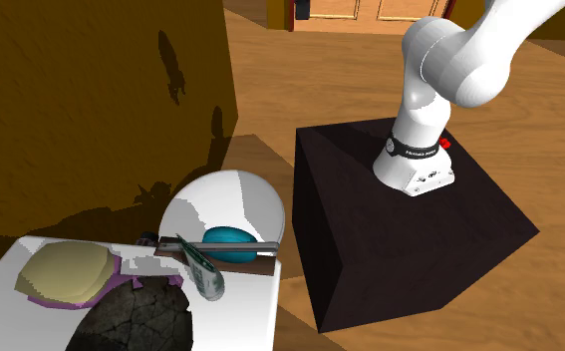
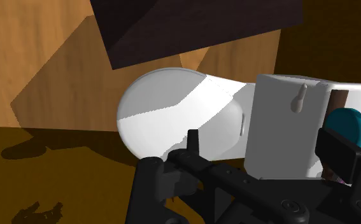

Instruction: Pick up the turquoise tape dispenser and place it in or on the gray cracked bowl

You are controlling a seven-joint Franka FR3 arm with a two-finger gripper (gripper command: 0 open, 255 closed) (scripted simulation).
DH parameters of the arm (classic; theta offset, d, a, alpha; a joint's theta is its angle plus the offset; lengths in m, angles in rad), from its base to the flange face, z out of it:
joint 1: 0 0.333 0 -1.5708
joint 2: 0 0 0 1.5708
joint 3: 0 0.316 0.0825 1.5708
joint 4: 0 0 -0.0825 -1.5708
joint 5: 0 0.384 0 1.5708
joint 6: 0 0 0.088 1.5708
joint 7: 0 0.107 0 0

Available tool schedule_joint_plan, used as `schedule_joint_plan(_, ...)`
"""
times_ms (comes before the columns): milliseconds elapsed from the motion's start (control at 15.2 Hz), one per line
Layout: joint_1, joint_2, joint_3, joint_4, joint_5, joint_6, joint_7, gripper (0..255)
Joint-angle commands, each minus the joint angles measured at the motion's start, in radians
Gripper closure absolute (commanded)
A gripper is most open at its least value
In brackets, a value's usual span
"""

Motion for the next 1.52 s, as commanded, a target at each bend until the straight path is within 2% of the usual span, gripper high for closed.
schedule_joint_plan(0, 0.000, 0.000, 0.000, 0.000, 0.000, 0.000, 0.000, 0)
schedule_joint_plan(726, 0.060, 0.245, 0.167, -0.036, 0.098, 0.252, 0.196, 0)
schedule_joint_plan(1122, 0.085, 0.433, 0.250, 0.011, 0.119, 0.378, 0.301, 0)
schedule_joint_plan(1452, 0.103, 0.610, 0.308, 0.085, 0.108, 0.467, 0.393, 0)
